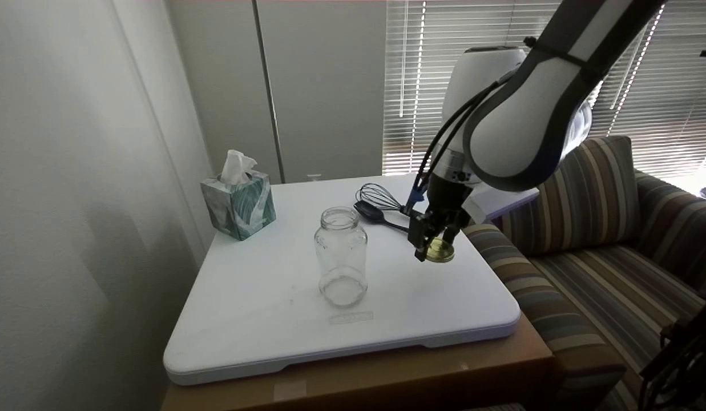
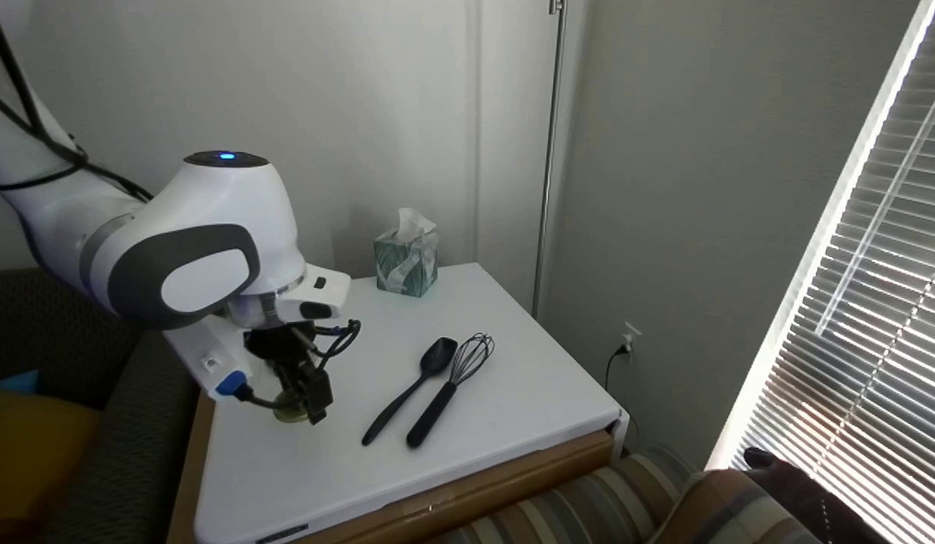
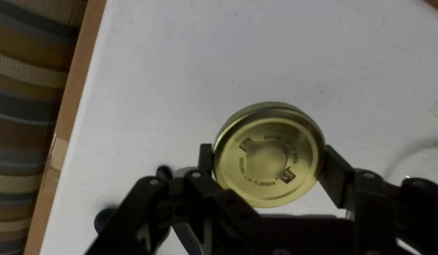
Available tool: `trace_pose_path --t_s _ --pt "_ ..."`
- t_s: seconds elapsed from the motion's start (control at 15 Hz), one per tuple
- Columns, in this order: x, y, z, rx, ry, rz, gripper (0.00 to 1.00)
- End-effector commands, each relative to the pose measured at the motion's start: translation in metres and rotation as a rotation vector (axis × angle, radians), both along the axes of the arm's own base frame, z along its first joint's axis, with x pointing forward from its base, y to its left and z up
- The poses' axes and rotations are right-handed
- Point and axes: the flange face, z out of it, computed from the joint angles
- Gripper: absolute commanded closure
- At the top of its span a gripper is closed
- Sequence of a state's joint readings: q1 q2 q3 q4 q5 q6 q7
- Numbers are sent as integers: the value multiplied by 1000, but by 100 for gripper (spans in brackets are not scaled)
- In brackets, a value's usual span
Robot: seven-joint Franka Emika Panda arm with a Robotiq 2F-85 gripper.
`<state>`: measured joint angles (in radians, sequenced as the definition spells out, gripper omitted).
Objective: Place the lid of the jar on the table
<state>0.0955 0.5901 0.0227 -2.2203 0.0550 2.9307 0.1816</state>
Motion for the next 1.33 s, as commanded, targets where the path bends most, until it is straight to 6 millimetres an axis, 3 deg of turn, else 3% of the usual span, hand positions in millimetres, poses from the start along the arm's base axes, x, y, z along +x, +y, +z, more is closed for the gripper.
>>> trace_pose_path --t_s 0.0,0.47,0.87,0.93,1.2,1.27 --pt "-16 -8 -19 -5 -1 -146 52" --pt "-27 -17 -59 41 25 -341 52" --pt "-24 -18 -59 70 11 -402 52" --pt "-25 -18 -58 72 7 -413 7" --pt "-28 -20 -43 85 -36 -443 0" --pt "-27 -22 -29 86 -67 -439 0"
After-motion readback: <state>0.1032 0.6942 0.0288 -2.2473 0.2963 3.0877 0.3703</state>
